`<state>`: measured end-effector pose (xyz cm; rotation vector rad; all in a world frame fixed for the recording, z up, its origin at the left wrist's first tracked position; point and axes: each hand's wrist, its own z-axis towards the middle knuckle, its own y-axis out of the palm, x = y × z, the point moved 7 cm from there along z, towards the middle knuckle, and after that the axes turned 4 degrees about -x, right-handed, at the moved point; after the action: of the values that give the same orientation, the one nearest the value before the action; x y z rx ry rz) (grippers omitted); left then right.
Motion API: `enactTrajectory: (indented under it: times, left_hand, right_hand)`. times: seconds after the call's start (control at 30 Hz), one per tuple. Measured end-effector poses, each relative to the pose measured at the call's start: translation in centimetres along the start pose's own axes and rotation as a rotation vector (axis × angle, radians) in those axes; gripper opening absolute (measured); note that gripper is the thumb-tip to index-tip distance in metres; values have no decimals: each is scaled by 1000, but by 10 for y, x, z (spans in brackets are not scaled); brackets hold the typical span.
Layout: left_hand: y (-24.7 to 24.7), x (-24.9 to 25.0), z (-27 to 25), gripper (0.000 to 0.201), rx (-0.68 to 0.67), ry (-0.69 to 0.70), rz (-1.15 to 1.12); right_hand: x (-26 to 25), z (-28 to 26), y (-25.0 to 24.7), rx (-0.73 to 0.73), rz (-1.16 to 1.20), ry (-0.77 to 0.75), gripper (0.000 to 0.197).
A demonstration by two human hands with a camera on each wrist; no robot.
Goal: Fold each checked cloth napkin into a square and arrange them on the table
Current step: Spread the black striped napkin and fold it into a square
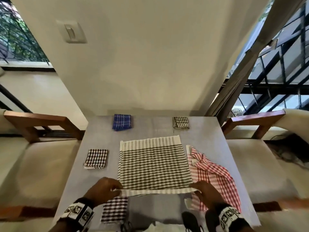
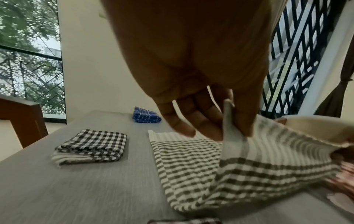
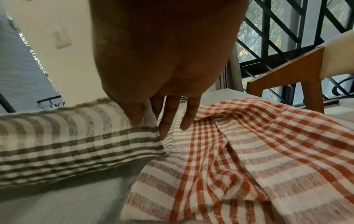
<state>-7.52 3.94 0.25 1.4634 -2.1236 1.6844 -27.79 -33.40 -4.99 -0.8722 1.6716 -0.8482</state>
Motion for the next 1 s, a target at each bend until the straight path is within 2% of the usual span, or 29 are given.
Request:
enactTrajectory:
  times: [0.1,0.23,0.27,0.3,0.37,0.4,0.5,0.63,0.7,0.87,1.0]
  left_hand:
    - [-4,7,-1,15,-95,14,-51]
    - [-16,3,5,15,-126,-5,-85]
    - [-21,-3,9,14,-102,-24,-97]
    - [-28,-10,14,13,-67,-51,-108]
    - [-42,-29,26,12,32,-118,-133]
    - [-50,-36,32,11,93,-134,-153]
    - [-69,-55,59,11,286,-200,-279]
    - [-80,-74,102,13,459,-391,-440]
    - [-80,-89,122,15,484,-471,-458]
    - [-74,-138,164,12,477,-598,-404]
    - [-61,-155,180,10,418,-650,-375]
  right_hand:
    - [3,-1,11,-152,60,31,31]
    - [6,6,-4,-167,143,76,27]
    - [6,11,-14,-140,175,104,20]
    - [2,17,-26,-111,231,99,4]
    - [2,35,-51,22,321,100,44]
    - [5,47,-59,66,385,125,48]
    - [12,89,-74,120,405,211,23]
    - [24,151,-74,138,382,304,22]
    - [31,177,-72,140,385,371,16]
    - [51,237,-51,139,401,511,25]
    - [62,264,-31,100,330,537,26]
